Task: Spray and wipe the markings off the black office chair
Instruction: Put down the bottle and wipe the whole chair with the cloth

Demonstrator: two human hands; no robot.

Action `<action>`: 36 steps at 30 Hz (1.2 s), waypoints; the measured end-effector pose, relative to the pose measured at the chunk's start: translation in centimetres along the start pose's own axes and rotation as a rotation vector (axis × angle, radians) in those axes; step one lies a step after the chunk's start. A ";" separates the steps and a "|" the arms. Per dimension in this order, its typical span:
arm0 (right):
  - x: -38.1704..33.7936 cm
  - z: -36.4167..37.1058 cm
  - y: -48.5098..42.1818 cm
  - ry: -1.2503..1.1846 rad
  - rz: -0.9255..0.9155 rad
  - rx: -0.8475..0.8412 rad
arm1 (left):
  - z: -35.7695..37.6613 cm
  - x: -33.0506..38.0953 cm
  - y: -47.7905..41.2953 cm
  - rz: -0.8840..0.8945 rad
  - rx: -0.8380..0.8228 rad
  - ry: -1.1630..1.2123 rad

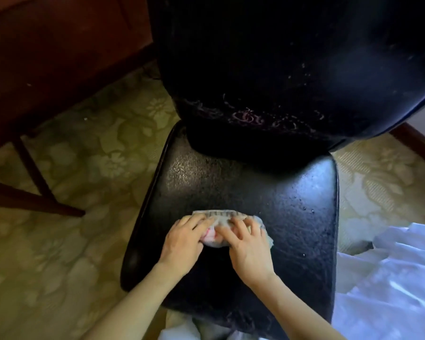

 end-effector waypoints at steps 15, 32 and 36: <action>3.0 -0.7 -0.4 0.035 -0.207 -0.143 | 1.9 3.1 1.5 -0.130 0.032 -0.070; 7.2 -1.9 -1.5 0.048 -0.581 -0.128 | 5.2 8.5 2.6 -0.303 0.208 -0.140; 8.3 -1.9 -1.9 0.049 -0.669 -0.095 | 6.3 9.4 2.6 -0.307 0.300 -0.155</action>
Point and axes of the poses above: each hand's wrist, its own y-axis away from the middle knuckle, its own z-axis out of the palm, x = y × z, the point moved 4 cm from there along -y, towards the middle knuckle, and after that the axes turned 1 degree about -z, right-handed, at the moved point
